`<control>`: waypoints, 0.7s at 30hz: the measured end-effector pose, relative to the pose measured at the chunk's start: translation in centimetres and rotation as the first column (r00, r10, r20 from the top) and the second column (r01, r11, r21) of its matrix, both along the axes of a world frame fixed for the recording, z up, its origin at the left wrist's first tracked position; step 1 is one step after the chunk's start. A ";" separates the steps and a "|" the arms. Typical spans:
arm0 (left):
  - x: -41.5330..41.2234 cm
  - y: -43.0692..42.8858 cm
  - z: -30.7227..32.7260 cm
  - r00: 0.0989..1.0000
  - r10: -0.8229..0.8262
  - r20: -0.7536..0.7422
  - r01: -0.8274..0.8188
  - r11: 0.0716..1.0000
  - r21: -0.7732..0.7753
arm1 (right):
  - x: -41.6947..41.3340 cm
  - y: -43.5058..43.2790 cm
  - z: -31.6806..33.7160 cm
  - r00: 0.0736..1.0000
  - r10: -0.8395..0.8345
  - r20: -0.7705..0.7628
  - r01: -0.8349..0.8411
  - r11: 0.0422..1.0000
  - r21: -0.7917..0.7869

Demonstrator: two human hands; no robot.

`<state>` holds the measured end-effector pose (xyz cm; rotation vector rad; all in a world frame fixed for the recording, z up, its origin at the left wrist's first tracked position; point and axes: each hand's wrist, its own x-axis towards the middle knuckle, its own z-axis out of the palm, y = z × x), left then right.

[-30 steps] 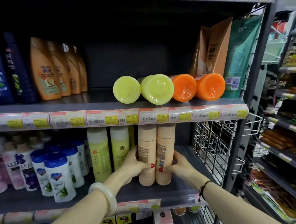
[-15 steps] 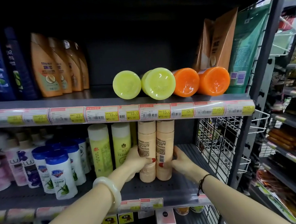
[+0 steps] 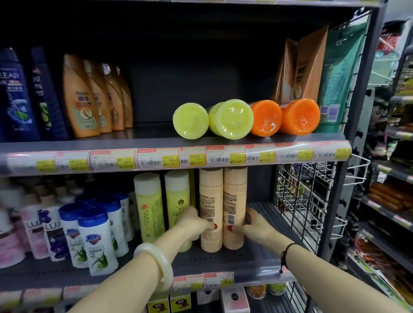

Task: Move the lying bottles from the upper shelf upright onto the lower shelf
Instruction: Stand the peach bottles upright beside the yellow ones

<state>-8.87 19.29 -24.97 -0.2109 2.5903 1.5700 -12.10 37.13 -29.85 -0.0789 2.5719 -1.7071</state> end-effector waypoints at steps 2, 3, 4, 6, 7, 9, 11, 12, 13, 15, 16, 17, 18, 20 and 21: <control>0.5 -0.5 0.6 1.000 -0.027 0.011 0.027 0.999 -0.043 | 0.0 0.2 -0.1 1.000 -0.013 -0.014 0.014 0.998 0.062; 0.8 -0.8 1.0 0.999 -0.049 0.022 0.050 0.997 -0.057 | 0.1 0.3 0.1 1.000 -0.021 -0.006 0.022 0.995 0.098; 1.1 -1.1 1.3 0.997 -0.071 0.035 0.073 0.995 -0.066 | 0.5 0.2 0.4 0.999 -0.034 0.001 0.033 0.990 0.137; 1.7 -1.9 2.2 0.993 -0.105 0.056 0.110 0.990 -0.090 | 1.9 0.0 1.8 0.997 -0.081 0.007 0.078 0.977 0.200; 2.0 -2.3 2.6 0.990 -0.121 0.066 0.128 0.986 -0.108 | 2.7 -0.2 2.6 0.995 -0.101 0.006 0.097 0.970 0.224; 2.8 -3.1 3.6 0.983 -0.160 0.093 0.172 0.976 -0.135 | 3.7 -0.4 3.8 0.992 -0.124 -0.024 0.125 0.956 0.266; 3.8 -3.9 4.7 0.973 -0.204 0.113 0.221 0.960 -0.173 | 4.9 -0.9 5.4 0.993 -0.110 -0.044 0.118 0.953 0.278; 4.2 -4.3 5.3 0.968 -0.223 0.117 0.243 0.949 -0.201 | 5.6 -1.2 6.2 0.995 -0.091 -0.042 0.099 0.957 0.272; 4.6 -4.7 6.0 0.963 -0.241 0.116 0.262 0.938 -0.228 | 6.3 -1.5 7.2 0.997 -0.064 -0.031 0.070 0.965 0.253; 5.4 -5.4 7.5 0.954 -0.277 0.112 0.297 0.918 -0.261 | 7.8 -2.1 9.3 0.999 -0.004 -0.033 0.011 0.976 0.218; 5.8 -5.7 8.3 0.949 -0.296 0.107 0.314 0.910 -0.269 | 8.6 -2.3 10.4 0.999 0.015 -0.042 -0.006 0.978 0.208; 6.2 -6.0 9.2 0.944 -0.316 0.100 0.331 0.903 -0.274 | 9.3 -2.5 11.4 0.998 0.032 -0.054 -0.020 0.978 0.206; 6.6 -6.3 10.1 0.939 -0.334 0.088 0.345 0.896 -0.279 | 10.1 -2.7 12.5 0.997 0.046 -0.068 -0.031 0.977 0.211; 7.3 -6.7 12.1 0.931 -0.362 0.050 0.361 0.888 -0.285 | 11.4 -3.1 14.9 0.991 0.061 -0.116 -0.032 0.971 0.236; 7.7 -7.0 13.2 0.927 -0.375 0.027 0.366 0.885 -0.286 | 11.9 -3.2 16.0 0.988 0.065 -0.141 -0.030 0.970 0.240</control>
